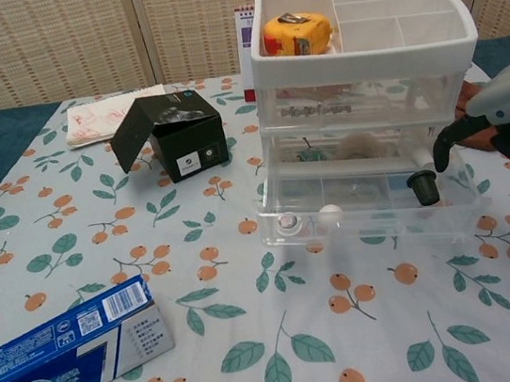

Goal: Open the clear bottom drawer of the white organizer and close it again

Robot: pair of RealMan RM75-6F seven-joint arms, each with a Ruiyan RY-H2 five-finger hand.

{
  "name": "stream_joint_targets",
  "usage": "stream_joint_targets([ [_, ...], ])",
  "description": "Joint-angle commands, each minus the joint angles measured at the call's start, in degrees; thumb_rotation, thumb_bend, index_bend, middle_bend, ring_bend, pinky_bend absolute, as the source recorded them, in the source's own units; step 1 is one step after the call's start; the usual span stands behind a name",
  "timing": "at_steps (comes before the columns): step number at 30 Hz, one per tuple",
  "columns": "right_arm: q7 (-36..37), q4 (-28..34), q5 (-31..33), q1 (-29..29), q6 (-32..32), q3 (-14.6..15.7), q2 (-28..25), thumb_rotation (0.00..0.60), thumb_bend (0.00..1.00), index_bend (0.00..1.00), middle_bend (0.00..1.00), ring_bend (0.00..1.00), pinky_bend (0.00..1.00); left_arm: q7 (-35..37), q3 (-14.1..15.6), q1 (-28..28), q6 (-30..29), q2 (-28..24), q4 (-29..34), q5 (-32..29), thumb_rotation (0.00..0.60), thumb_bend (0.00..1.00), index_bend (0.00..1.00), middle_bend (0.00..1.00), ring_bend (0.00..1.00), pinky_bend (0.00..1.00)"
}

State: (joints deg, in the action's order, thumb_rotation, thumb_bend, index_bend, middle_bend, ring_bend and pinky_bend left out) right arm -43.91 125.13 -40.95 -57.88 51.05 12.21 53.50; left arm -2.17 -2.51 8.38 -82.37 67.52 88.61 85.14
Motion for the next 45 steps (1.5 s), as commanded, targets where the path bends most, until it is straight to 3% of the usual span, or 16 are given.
stream_joint_targets([
  [1,-0.4,-0.2,0.4,-0.2,-0.1,0.2,0.2,0.600,0.62,0.20,0.91,1.00,1.00,0.0,0.0,0.0,0.0,0.0,0.0,0.0,0.600,0.24,0.22,0.19,0.21,0.15],
  [29,-3.4,-1.9,3.6,-1.7,0.8,1.0,4.1,0.600,0.62,0.21,0.91,1.00,1.00,0.6,0.1,-0.2,0.0,0.3,-0.6,-0.1,0.600,0.24,0.22,0.19,0.21,0.15],
  [45,-3.5,-3.3,6.4,-4.7,-0.5,-0.5,6.5,0.600,0.62,0.21,0.91,1.00,1.00,0.7,0.0,-0.2,0.2,0.4,-0.7,-0.4,0.600,0.24,0.22,0.19,0.21,0.15],
])
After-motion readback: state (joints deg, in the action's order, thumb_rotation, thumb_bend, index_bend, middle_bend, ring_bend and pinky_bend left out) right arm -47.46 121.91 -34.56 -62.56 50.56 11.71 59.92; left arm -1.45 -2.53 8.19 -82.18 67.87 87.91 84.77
